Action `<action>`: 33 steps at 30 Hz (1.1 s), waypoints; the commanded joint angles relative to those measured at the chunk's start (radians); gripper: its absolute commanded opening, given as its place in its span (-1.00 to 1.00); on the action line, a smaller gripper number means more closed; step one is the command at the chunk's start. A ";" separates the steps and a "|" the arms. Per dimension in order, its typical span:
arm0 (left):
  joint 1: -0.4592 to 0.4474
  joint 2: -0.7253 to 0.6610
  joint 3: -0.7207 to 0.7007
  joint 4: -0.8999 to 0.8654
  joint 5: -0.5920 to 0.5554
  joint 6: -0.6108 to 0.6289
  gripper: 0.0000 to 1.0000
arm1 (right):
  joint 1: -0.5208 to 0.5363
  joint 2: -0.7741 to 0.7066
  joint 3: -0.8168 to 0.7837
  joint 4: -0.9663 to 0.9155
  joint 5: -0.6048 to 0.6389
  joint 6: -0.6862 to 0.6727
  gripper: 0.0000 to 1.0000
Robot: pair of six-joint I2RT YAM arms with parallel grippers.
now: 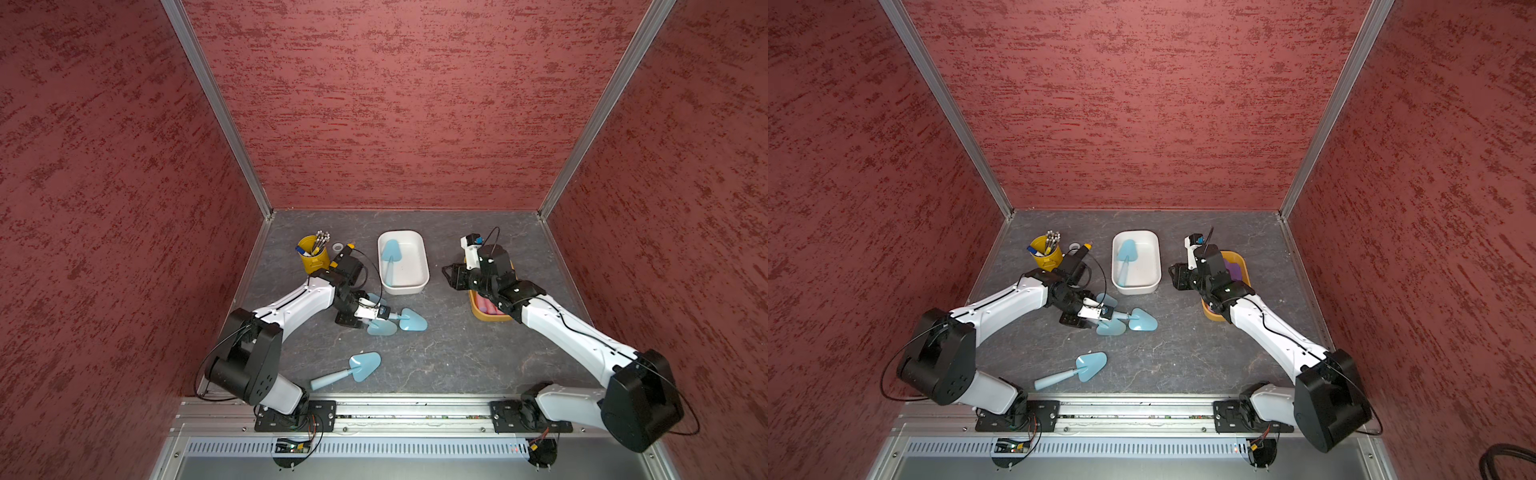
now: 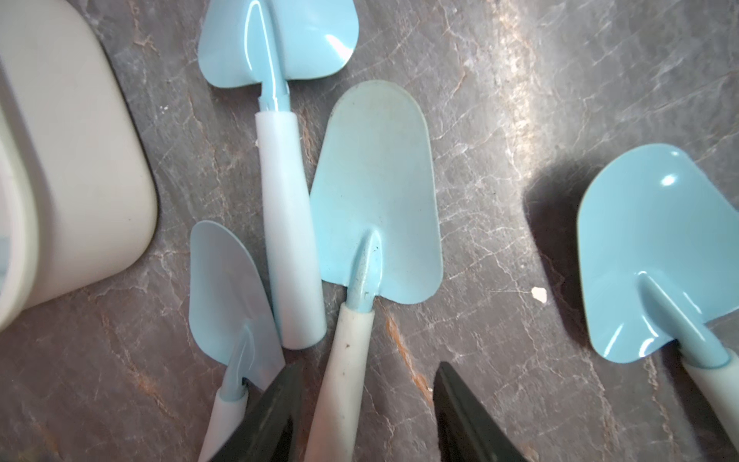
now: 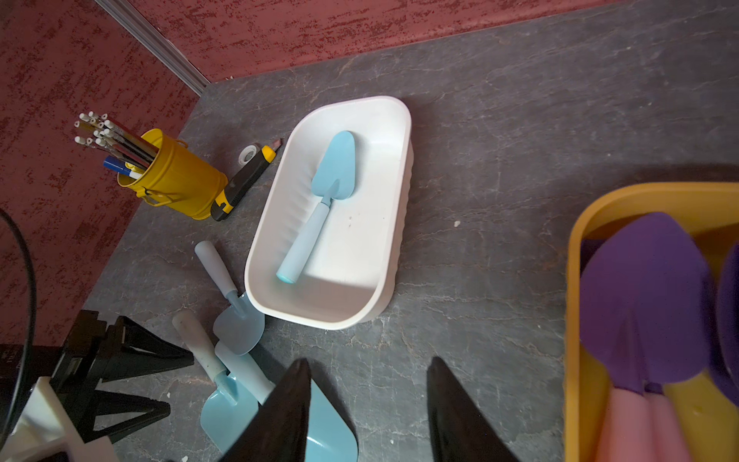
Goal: Sort the small shovels by color and place them into the storage box
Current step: Pick up the shovel from the center of the board.
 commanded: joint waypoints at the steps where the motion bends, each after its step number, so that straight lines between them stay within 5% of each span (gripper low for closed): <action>1: 0.006 0.047 0.027 -0.009 -0.019 0.037 0.03 | 0.005 -0.019 -0.007 0.005 0.034 -0.022 -0.02; 14: 0.014 0.156 0.048 0.056 -0.095 0.030 -0.11 | 0.005 -0.036 -0.025 -0.005 0.047 -0.037 -0.02; 33: 0.011 0.152 -0.066 0.154 -0.155 0.086 -0.60 | 0.005 -0.021 -0.031 0.006 0.043 -0.038 -0.02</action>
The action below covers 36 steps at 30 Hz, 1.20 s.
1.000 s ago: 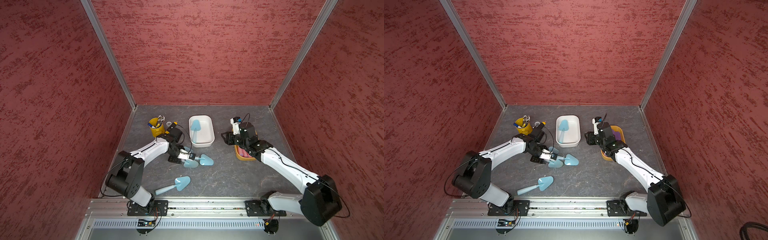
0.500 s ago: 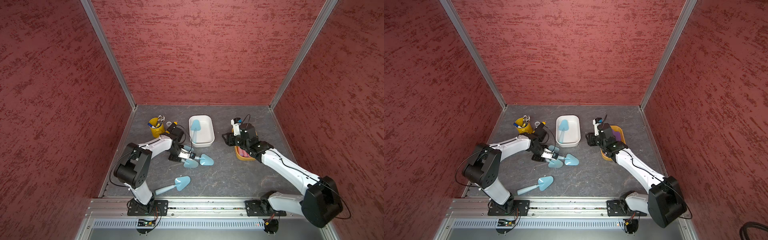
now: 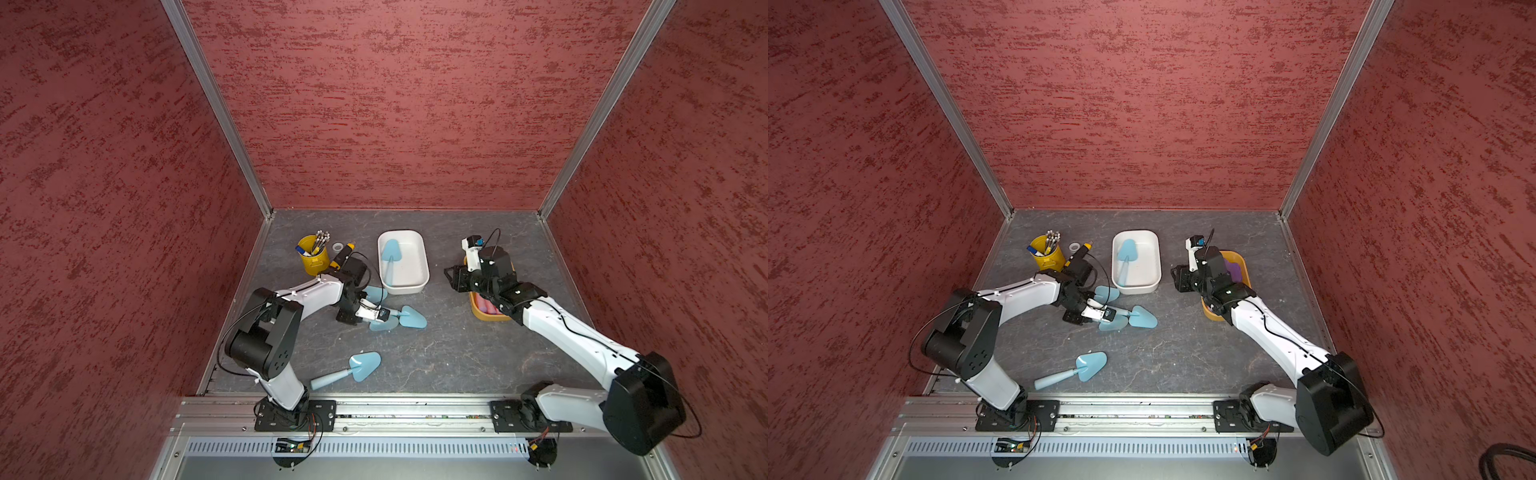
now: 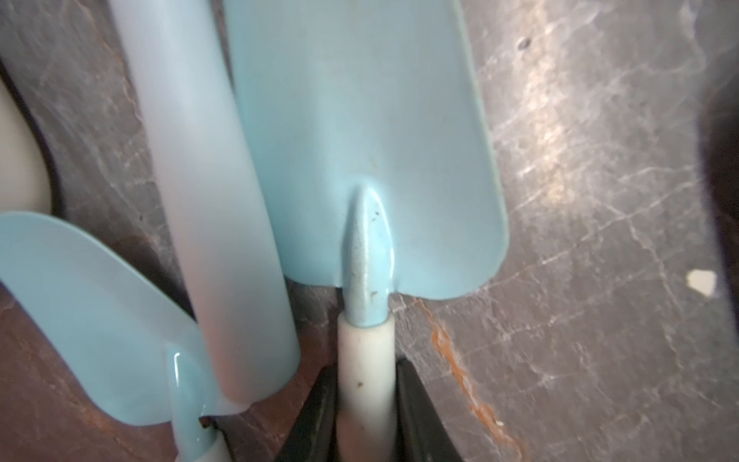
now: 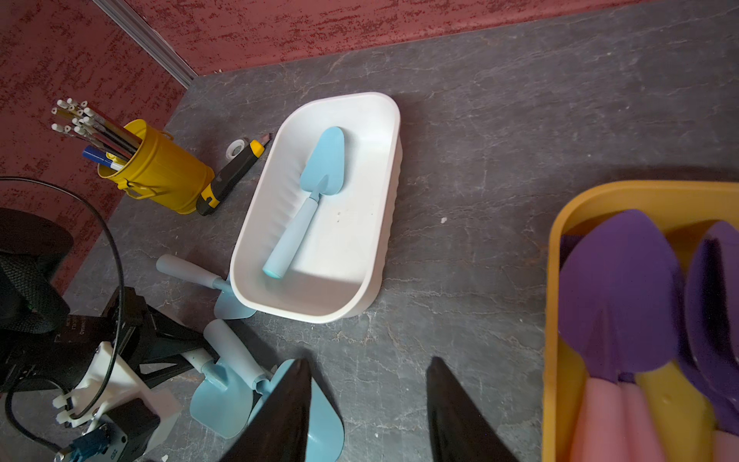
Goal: Sort the small shovels by color and place them into the storage box
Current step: Pick up the shovel from the center of the board.
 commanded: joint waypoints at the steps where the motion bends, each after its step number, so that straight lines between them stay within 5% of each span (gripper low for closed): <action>1: 0.000 0.016 -0.048 0.023 -0.037 0.028 -0.63 | 0.005 -0.002 -0.009 0.013 0.020 -0.013 -0.02; 9: -0.016 -0.025 -0.050 -0.017 -0.043 0.006 -1.00 | 0.005 0.005 -0.005 0.018 0.022 -0.016 -0.02; 25: -0.072 -0.249 -0.092 -0.126 -0.025 -0.113 -1.00 | 0.006 0.018 0.008 0.026 0.028 -0.023 -0.02; 36: -0.179 -0.319 -0.006 -0.103 -0.050 -0.507 -1.00 | -0.009 -0.034 0.002 0.011 0.106 -0.008 0.01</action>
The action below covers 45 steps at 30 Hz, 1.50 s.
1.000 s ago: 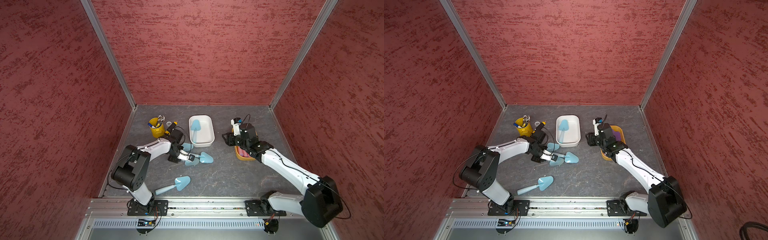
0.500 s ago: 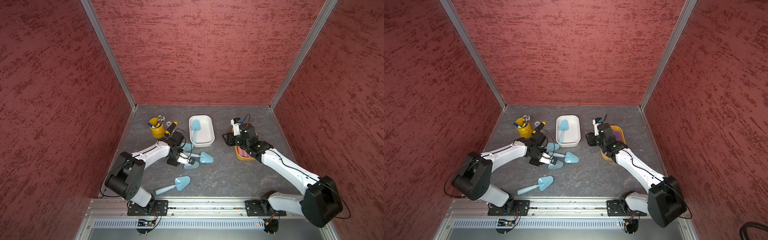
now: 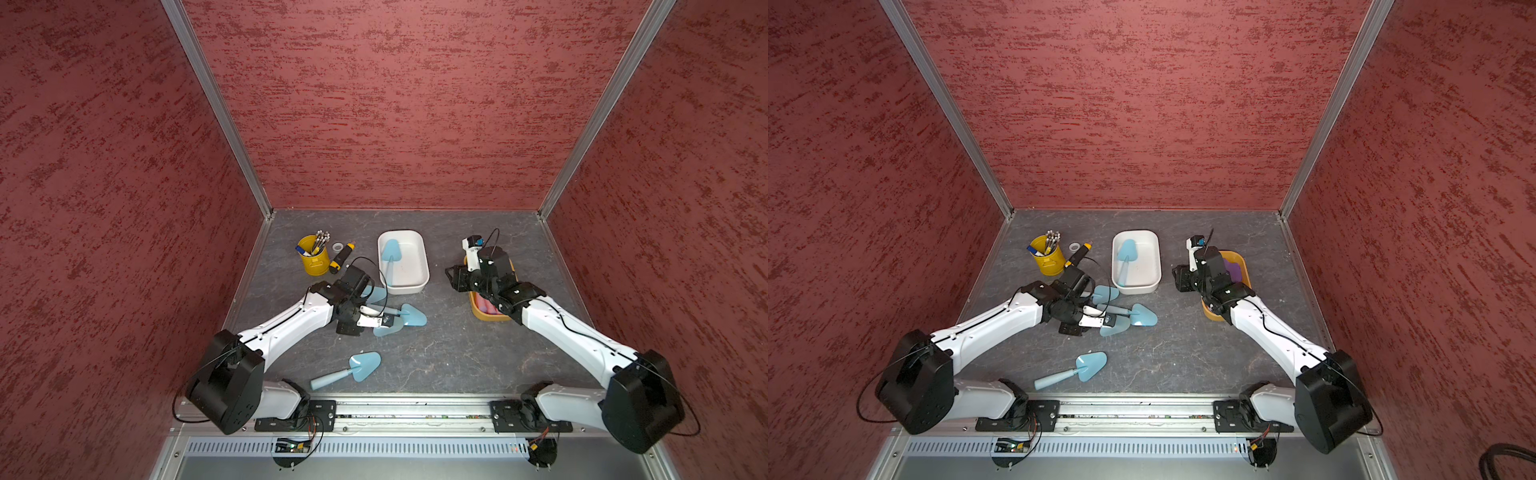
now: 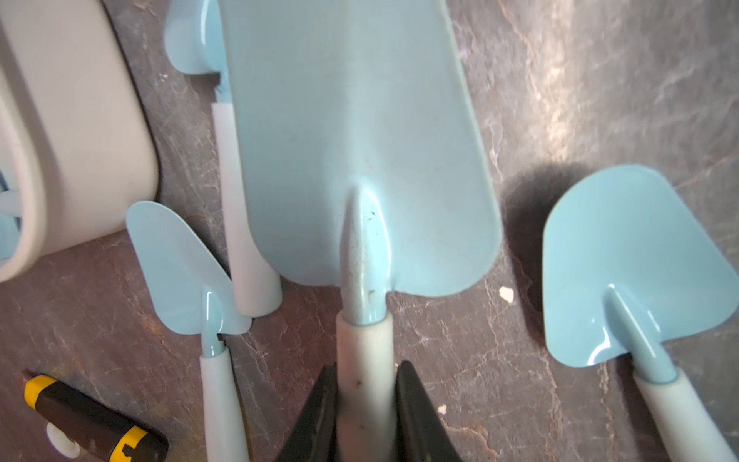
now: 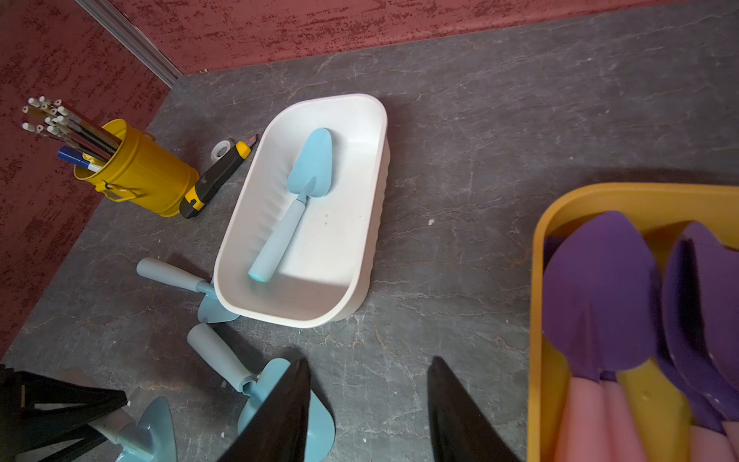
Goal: Sort the small shovels by color and place them into the storage box
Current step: Pick up the shovel from the center of the board, then place the shovel in the storage box.
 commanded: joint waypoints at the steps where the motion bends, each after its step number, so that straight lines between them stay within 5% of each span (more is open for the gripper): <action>1: -0.035 -0.006 0.072 0.017 -0.005 -0.226 -1.00 | -0.011 -0.046 0.003 0.004 0.067 0.002 0.02; 14: -0.160 0.376 0.682 -0.189 -0.086 -1.018 -1.00 | -0.078 -0.093 -0.006 -0.058 0.058 0.053 0.05; 28: -0.175 0.704 1.069 -0.230 -0.242 -1.608 -1.00 | -0.087 -0.177 -0.025 -0.140 0.108 0.042 0.05; 35: -0.153 0.794 1.101 -0.202 -0.270 -1.731 -1.00 | -0.088 -0.208 -0.036 -0.151 0.108 0.050 0.05; 45: -0.121 0.888 1.131 -0.141 -0.308 -1.728 -1.00 | -0.088 -0.214 -0.039 -0.156 0.093 0.057 0.05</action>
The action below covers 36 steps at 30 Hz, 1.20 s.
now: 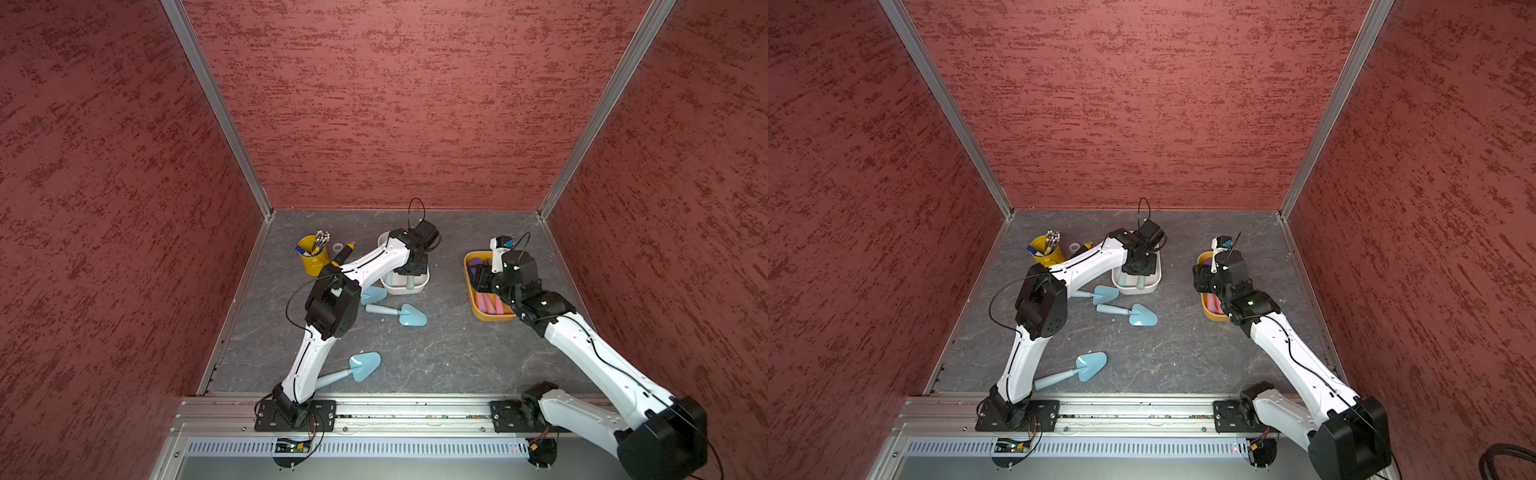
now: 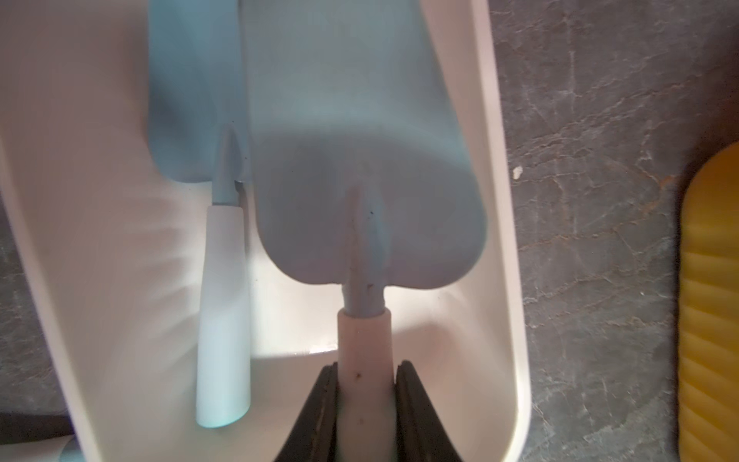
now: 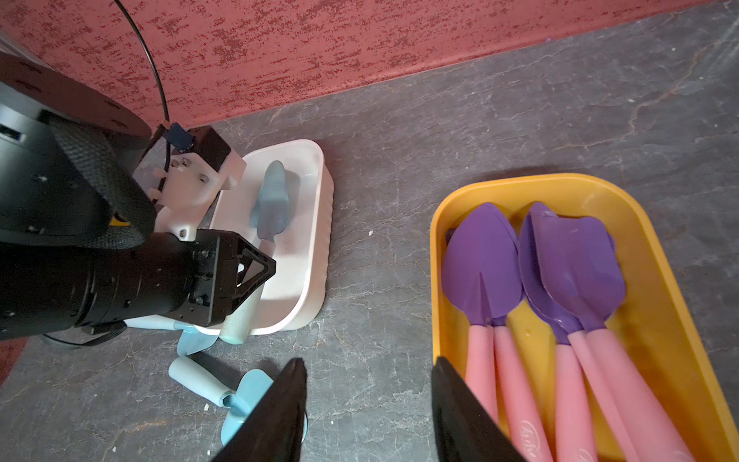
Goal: Sort the small shovels by color and place them into the storage box
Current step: Place the shovel in the storage box.
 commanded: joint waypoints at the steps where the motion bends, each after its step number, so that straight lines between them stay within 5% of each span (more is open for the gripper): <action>1: 0.014 0.020 0.046 0.044 -0.030 -0.013 -1.00 | -0.006 -0.013 -0.014 -0.014 0.011 0.008 0.05; 36: 0.057 0.195 0.187 0.078 0.005 -0.039 -1.00 | -0.006 -0.009 -0.014 -0.012 -0.019 0.024 0.05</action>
